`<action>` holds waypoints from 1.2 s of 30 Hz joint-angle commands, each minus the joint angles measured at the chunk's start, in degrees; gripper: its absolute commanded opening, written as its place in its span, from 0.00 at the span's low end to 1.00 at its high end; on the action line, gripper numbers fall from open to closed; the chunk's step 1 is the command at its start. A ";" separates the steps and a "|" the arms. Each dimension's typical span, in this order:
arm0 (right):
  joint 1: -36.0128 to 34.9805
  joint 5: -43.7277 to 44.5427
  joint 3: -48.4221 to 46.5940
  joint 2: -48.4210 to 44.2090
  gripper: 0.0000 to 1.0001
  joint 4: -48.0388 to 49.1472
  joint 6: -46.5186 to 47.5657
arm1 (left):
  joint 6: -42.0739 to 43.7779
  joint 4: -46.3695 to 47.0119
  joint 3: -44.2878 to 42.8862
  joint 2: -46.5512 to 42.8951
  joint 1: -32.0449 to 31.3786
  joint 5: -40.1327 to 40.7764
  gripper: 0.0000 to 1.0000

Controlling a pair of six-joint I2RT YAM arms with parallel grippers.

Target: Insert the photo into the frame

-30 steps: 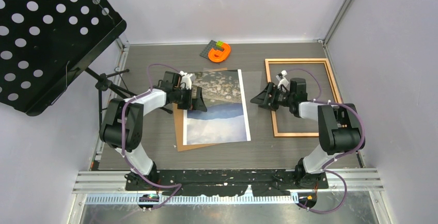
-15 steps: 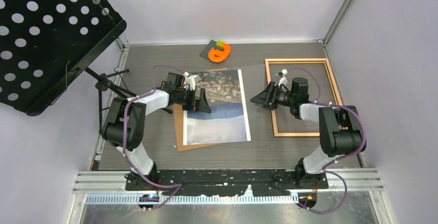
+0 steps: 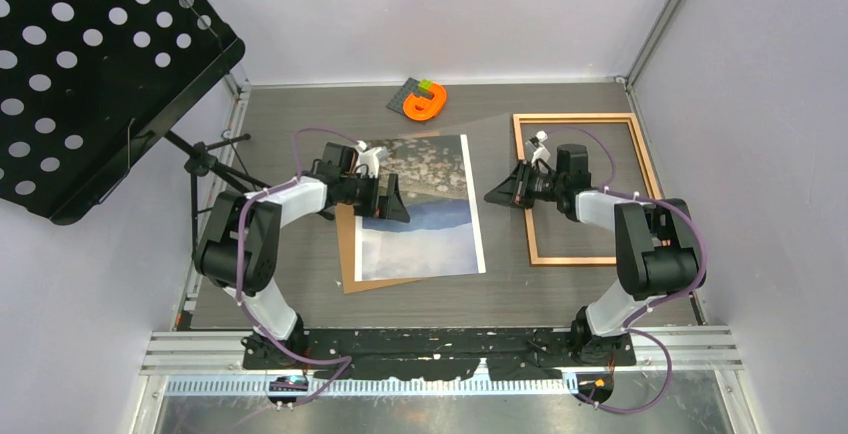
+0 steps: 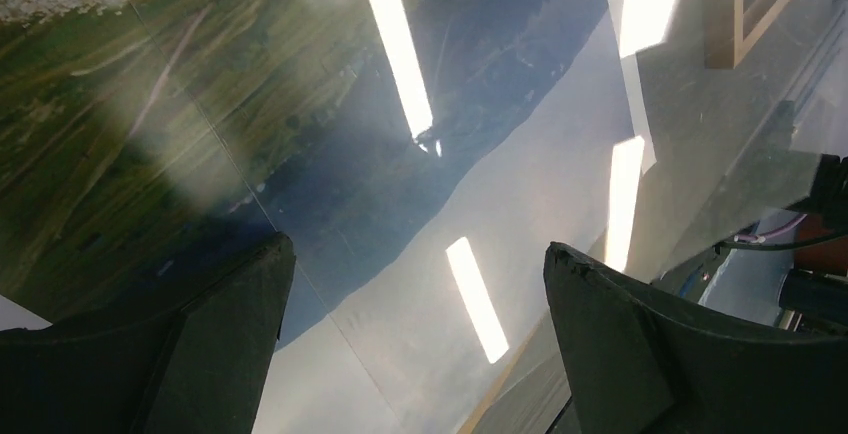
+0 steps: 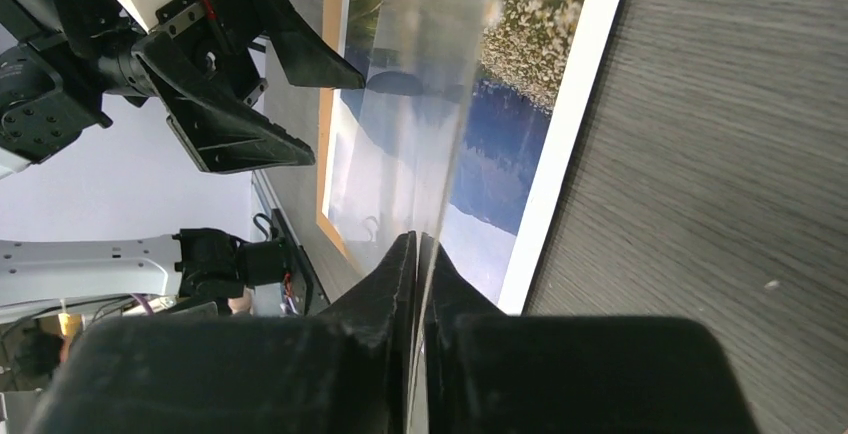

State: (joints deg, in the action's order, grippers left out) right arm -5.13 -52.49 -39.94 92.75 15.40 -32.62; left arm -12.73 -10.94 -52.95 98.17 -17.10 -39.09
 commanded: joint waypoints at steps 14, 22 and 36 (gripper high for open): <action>4.26 -2.63 -7.44 -9.92 0.06 -16.98 11.85 | 4.86 -2.17 -1.88 -12.93 -0.30 1.82 0.99; 6.87 -9.99 -6.10 -18.33 0.06 -16.06 11.92 | 2.18 0.81 -6.82 -10.15 1.36 -1.54 0.99; 6.96 -13.12 -6.02 -27.92 0.06 -4.32 -4.02 | -5.87 20.40 -3.33 -8.61 2.77 -11.69 0.99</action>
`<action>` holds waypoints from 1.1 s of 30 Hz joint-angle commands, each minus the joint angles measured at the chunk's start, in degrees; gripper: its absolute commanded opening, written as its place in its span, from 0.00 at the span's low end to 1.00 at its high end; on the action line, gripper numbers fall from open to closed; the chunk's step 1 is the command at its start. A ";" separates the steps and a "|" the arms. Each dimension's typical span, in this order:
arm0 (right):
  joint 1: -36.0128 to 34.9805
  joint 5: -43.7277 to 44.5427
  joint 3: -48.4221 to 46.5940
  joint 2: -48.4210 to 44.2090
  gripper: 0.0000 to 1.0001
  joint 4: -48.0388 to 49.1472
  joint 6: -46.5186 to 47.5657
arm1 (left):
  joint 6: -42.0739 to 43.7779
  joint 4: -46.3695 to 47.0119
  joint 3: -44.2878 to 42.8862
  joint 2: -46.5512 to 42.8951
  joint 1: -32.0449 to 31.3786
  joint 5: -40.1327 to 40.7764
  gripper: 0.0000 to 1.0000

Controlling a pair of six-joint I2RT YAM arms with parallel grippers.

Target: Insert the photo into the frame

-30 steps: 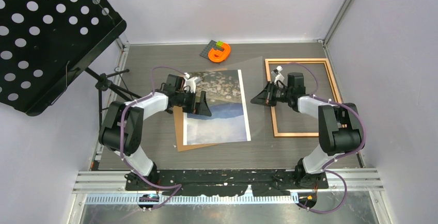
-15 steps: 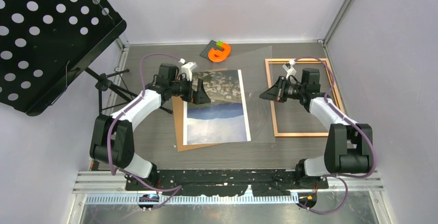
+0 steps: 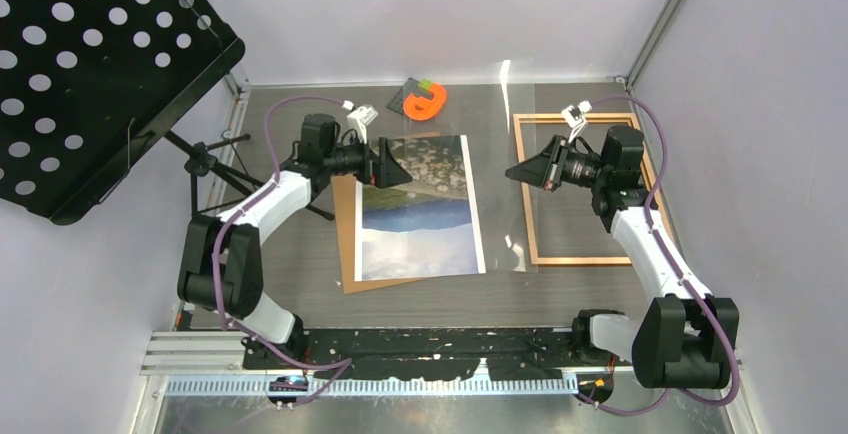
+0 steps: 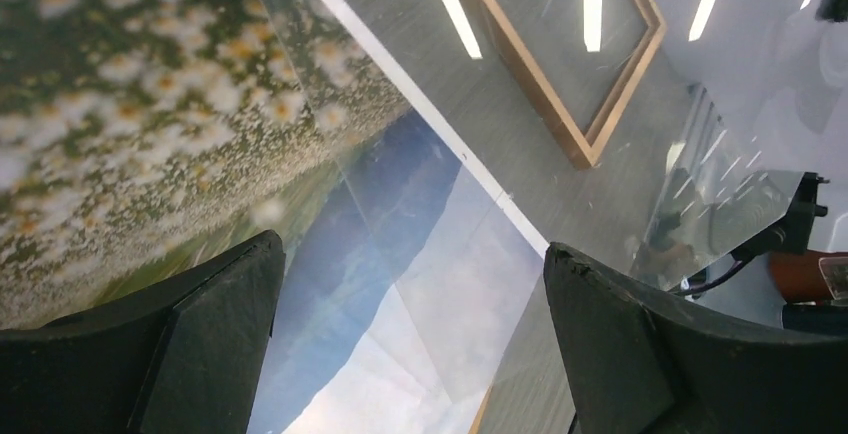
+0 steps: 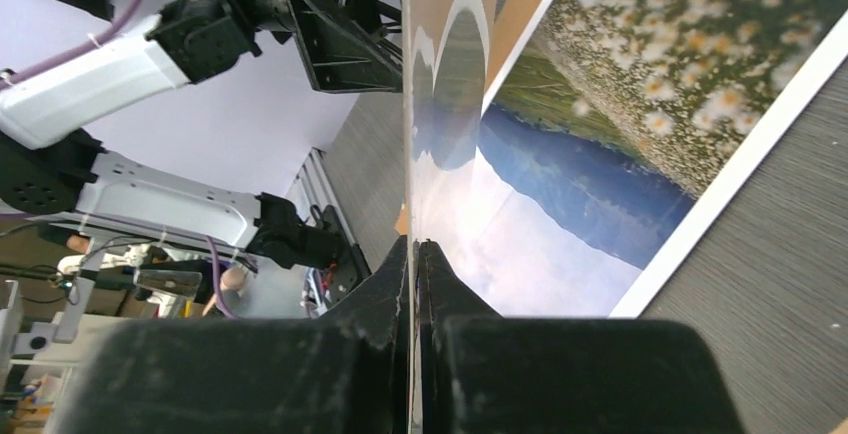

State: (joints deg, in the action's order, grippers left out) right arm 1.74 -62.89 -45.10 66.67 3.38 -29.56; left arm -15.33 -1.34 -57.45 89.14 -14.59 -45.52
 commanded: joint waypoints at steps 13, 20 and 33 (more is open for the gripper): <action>0.02 -3.91 1.39 -3.06 0.06 18.78 -16.80 | -20.10 34.29 4.04 6.71 0.24 -13.16 0.97; 0.03 -3.30 2.25 -1.52 0.06 19.32 -16.08 | -30.18 43.63 4.92 7.24 -0.59 -17.05 0.69; 0.03 -2.30 2.78 -1.11 0.06 15.23 -10.72 | -38.00 49.65 5.43 6.57 -1.62 -18.68 0.24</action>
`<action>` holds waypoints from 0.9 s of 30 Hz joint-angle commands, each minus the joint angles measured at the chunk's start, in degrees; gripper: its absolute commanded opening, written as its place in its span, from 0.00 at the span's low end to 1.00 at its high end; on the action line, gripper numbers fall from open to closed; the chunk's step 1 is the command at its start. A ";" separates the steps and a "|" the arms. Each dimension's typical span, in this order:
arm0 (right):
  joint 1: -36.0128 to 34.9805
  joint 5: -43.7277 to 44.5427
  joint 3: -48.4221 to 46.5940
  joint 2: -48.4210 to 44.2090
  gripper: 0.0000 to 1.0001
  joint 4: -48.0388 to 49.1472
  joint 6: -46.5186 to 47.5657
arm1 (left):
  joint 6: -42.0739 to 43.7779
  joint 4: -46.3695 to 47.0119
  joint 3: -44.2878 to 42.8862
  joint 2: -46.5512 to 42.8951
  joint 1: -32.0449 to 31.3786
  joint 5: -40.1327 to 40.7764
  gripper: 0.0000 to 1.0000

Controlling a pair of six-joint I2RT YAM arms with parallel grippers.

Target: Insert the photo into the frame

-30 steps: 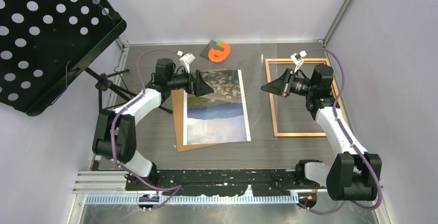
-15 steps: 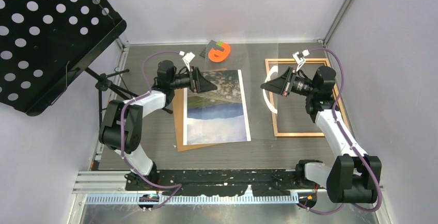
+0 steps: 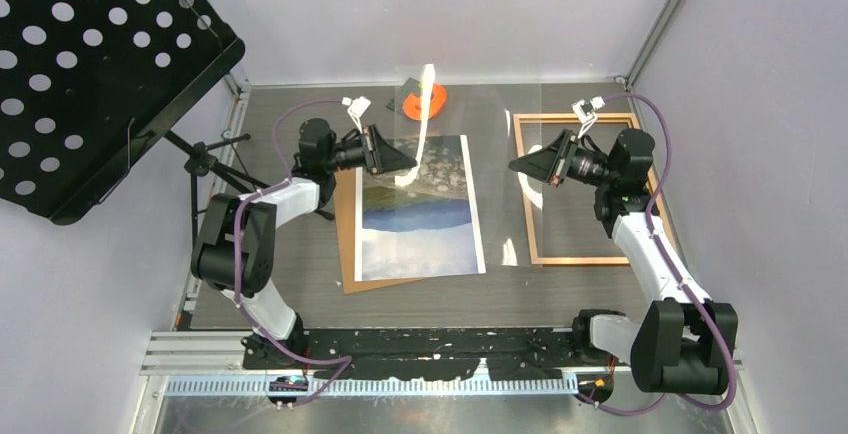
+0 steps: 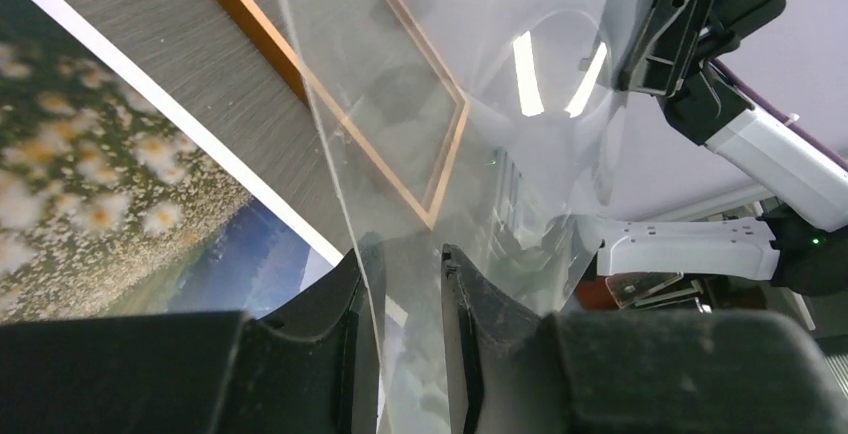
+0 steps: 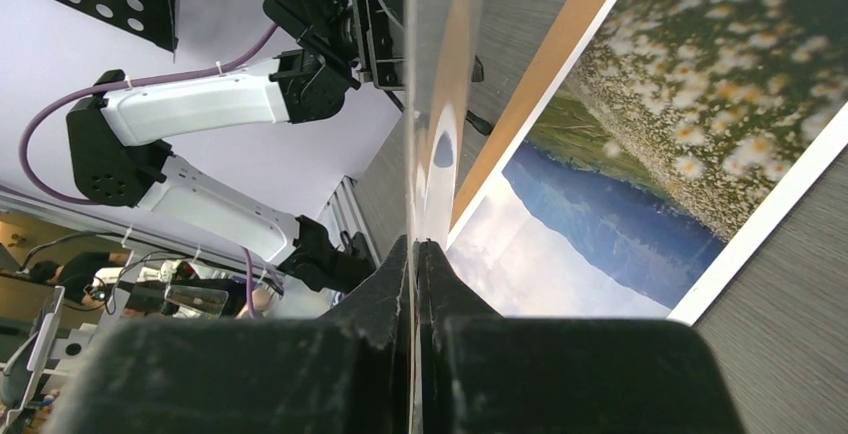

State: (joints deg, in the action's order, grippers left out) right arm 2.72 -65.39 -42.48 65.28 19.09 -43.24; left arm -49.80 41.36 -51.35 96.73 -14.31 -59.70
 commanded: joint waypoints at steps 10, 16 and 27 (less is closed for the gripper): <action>-0.96 0.04 0.62 1.39 0.06 -0.24 4.10 | -12.55 14.89 -0.85 -0.16 -4.13 -6.97 0.25; -0.89 0.10 0.69 1.38 0.06 -0.11 4.52 | -14.22 17.01 -0.57 0.55 -4.06 -7.92 0.19; 1.18 0.32 1.48 -0.45 0.06 1.42 3.37 | -12.25 16.17 1.66 -0.06 -2.39 -7.43 0.37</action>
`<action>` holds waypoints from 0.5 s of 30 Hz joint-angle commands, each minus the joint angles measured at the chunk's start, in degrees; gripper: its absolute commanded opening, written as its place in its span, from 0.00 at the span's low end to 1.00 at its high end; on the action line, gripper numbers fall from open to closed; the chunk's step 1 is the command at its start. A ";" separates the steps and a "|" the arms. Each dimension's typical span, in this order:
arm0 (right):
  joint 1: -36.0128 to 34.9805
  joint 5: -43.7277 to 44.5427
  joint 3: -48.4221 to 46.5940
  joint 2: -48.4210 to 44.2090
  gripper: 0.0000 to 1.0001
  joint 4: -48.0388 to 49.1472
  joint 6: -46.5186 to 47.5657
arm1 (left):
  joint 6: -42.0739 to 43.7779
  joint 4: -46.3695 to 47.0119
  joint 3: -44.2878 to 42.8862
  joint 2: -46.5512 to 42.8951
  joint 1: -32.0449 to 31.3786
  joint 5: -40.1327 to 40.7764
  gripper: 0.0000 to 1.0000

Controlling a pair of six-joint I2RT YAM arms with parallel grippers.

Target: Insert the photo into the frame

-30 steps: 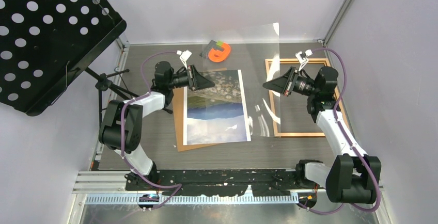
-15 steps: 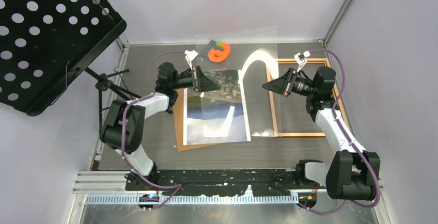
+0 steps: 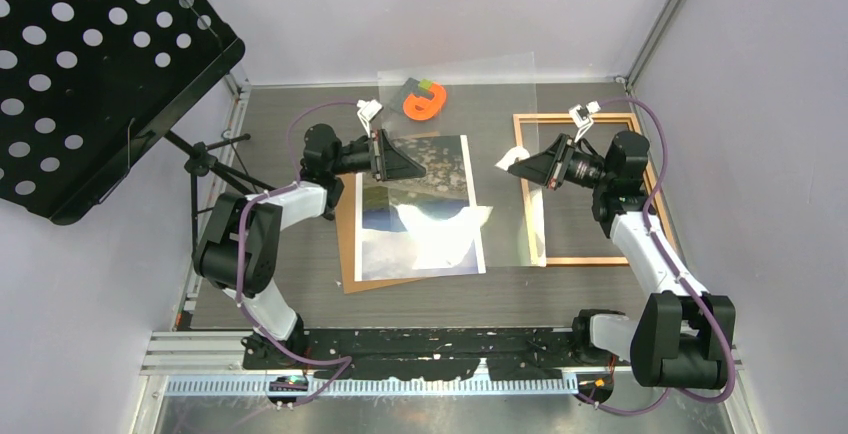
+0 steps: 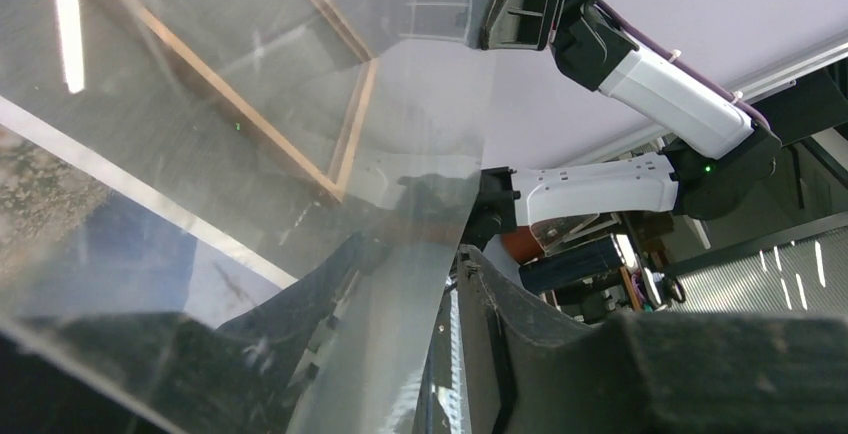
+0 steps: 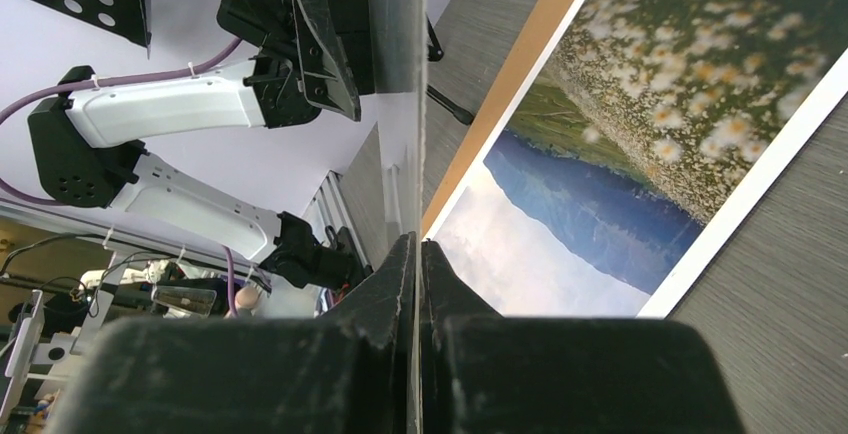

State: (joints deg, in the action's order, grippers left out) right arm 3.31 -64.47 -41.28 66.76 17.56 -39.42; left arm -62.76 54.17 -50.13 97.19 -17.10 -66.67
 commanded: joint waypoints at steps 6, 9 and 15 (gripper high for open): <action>1.38 -0.48 0.81 -2.41 0.06 4.53 -1.61 | 0.95 3.23 0.91 -0.26 0.49 -0.59 0.44; 2.08 -0.67 1.36 -2.68 0.06 5.58 -2.63 | 0.97 3.27 0.98 0.06 0.45 -0.50 0.47; 2.55 -0.63 2.01 -3.20 0.06 6.63 -3.41 | 1.15 3.16 0.93 0.20 0.49 -0.32 0.37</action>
State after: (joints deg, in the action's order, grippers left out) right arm 5.39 -64.69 -39.20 65.54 19.77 -41.65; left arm -62.61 54.24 -49.30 97.25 -17.06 -66.67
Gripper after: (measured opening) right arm 0.065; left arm 0.419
